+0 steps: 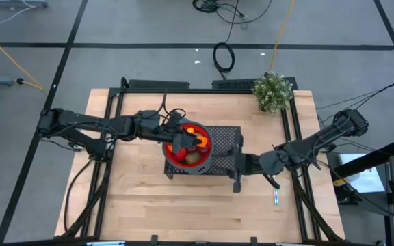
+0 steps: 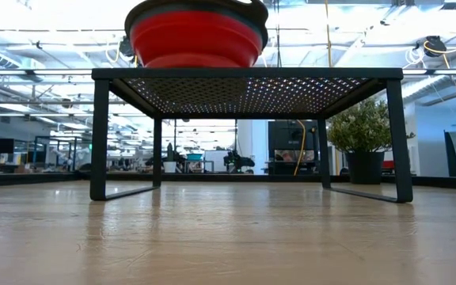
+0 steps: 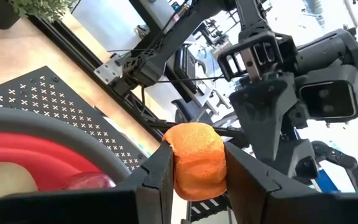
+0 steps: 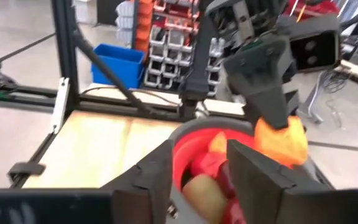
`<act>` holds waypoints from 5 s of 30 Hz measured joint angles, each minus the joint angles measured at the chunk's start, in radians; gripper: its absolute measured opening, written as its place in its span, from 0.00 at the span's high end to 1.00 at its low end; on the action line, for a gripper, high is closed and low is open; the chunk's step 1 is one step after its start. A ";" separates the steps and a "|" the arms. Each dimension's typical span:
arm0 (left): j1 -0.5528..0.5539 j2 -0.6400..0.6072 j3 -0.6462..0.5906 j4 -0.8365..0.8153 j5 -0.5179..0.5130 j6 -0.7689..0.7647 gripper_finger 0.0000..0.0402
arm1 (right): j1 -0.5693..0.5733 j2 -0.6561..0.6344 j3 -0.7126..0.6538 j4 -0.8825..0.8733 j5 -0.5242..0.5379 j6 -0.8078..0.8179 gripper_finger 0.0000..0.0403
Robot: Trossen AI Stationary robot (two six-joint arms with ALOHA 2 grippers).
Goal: Pick & Place Fruit
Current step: Put the tangerine into the red colander on the shelf
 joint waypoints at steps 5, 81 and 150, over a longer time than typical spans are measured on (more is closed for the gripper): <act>0.000 0.000 0.000 0.001 0.007 -0.011 0.72 | 0.037 -0.016 0.000 -0.072 0.000 0.017 0.75; 0.028 0.000 0.000 0.384 0.210 0.927 0.72 | -0.266 -0.952 -0.878 0.236 -0.627 0.174 1.00; 0.040 -0.001 0.000 0.887 0.582 0.191 0.72 | -0.267 -1.095 -0.953 0.173 -0.591 0.119 1.00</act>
